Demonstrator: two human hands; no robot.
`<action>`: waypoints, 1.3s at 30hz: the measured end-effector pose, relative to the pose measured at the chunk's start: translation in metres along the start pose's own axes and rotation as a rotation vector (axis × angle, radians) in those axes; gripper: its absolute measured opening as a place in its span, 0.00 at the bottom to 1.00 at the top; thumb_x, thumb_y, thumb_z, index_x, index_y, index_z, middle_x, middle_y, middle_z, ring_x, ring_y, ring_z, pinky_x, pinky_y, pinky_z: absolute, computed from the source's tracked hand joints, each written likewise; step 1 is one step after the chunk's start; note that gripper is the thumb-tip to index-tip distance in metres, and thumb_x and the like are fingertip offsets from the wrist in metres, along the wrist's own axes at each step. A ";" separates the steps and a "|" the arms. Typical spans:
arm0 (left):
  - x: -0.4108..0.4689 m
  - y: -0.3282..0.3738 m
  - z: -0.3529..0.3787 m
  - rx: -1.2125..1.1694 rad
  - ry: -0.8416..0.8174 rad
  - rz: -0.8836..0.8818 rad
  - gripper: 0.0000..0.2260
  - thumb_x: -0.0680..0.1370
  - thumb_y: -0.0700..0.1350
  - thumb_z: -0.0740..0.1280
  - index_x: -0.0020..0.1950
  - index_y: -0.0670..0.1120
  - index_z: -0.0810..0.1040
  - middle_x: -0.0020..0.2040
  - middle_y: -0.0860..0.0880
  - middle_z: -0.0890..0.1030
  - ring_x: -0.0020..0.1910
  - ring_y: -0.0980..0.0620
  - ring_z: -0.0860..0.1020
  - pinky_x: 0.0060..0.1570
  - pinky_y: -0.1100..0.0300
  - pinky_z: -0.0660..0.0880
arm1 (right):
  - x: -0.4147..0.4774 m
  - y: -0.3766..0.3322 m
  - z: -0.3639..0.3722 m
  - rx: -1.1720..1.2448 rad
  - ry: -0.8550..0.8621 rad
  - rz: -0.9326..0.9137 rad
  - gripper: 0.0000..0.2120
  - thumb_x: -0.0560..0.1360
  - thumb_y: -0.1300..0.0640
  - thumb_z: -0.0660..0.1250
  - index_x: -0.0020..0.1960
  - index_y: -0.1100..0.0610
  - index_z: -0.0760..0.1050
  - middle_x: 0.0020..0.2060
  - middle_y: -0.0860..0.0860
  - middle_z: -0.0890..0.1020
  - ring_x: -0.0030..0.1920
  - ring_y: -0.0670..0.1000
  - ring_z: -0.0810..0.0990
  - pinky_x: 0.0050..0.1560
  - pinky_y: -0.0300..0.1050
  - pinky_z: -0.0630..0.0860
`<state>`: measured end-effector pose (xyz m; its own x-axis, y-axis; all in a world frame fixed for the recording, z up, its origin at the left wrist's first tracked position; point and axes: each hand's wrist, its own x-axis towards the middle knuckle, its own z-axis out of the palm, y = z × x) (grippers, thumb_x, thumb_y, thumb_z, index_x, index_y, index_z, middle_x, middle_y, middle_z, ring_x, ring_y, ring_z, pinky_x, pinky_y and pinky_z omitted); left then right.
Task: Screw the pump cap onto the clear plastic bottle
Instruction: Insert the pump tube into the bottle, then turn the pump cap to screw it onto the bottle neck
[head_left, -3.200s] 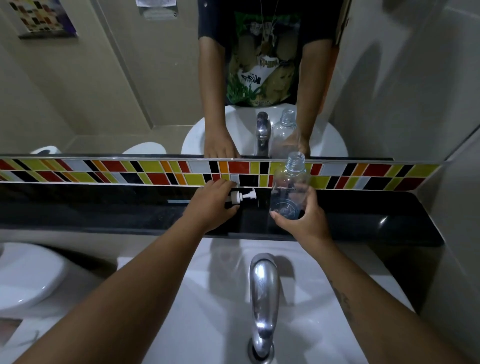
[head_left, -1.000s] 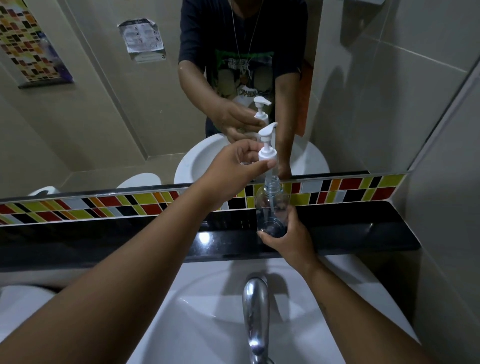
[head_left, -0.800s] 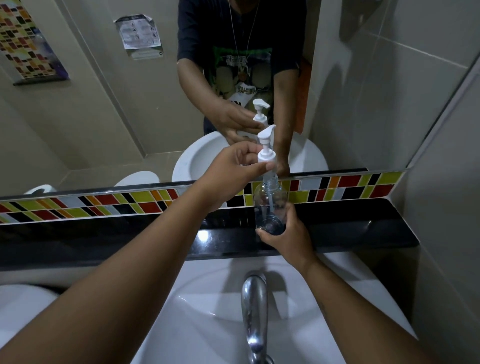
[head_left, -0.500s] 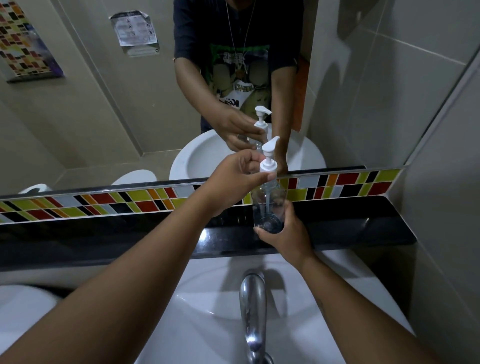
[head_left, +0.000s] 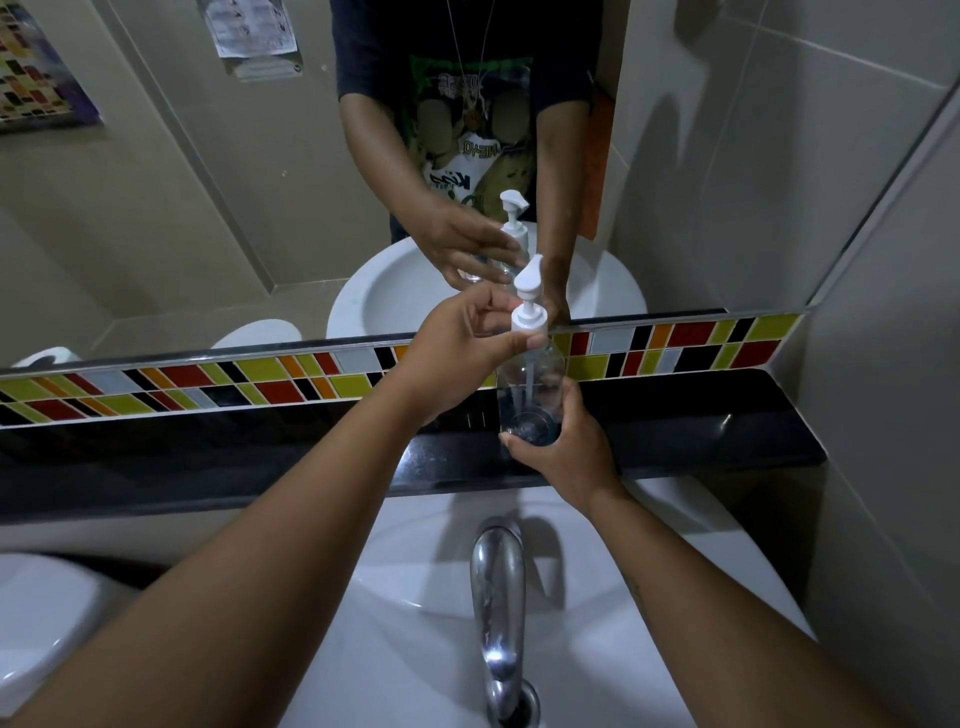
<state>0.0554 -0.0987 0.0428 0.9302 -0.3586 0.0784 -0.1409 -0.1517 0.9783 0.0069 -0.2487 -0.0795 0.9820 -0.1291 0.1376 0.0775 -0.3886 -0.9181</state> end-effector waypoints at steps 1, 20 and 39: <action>0.000 0.000 0.000 0.005 0.002 0.003 0.11 0.75 0.37 0.76 0.53 0.47 0.79 0.47 0.50 0.89 0.50 0.52 0.87 0.55 0.55 0.82 | 0.000 0.000 0.000 -0.002 -0.002 0.002 0.37 0.64 0.50 0.80 0.68 0.50 0.65 0.56 0.44 0.77 0.55 0.45 0.77 0.52 0.34 0.72; -0.021 -0.036 0.003 0.176 -0.017 -0.179 0.42 0.69 0.51 0.82 0.79 0.53 0.66 0.78 0.50 0.72 0.76 0.47 0.69 0.72 0.44 0.72 | 0.003 -0.004 -0.011 0.129 -0.125 0.133 0.47 0.61 0.56 0.83 0.72 0.47 0.60 0.61 0.41 0.72 0.61 0.42 0.71 0.50 0.28 0.71; -0.014 -0.102 0.010 0.190 0.057 -0.174 0.33 0.69 0.47 0.83 0.69 0.53 0.73 0.61 0.57 0.81 0.62 0.55 0.80 0.57 0.62 0.77 | 0.017 0.006 -0.029 0.043 -0.230 0.189 0.30 0.72 0.65 0.73 0.70 0.54 0.66 0.63 0.52 0.76 0.66 0.52 0.72 0.64 0.44 0.68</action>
<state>0.0531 -0.0870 -0.0596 0.9628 -0.2606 -0.0717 -0.0335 -0.3783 0.9251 0.0186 -0.2797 -0.0715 0.9926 0.0166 -0.1206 -0.1079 -0.3381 -0.9349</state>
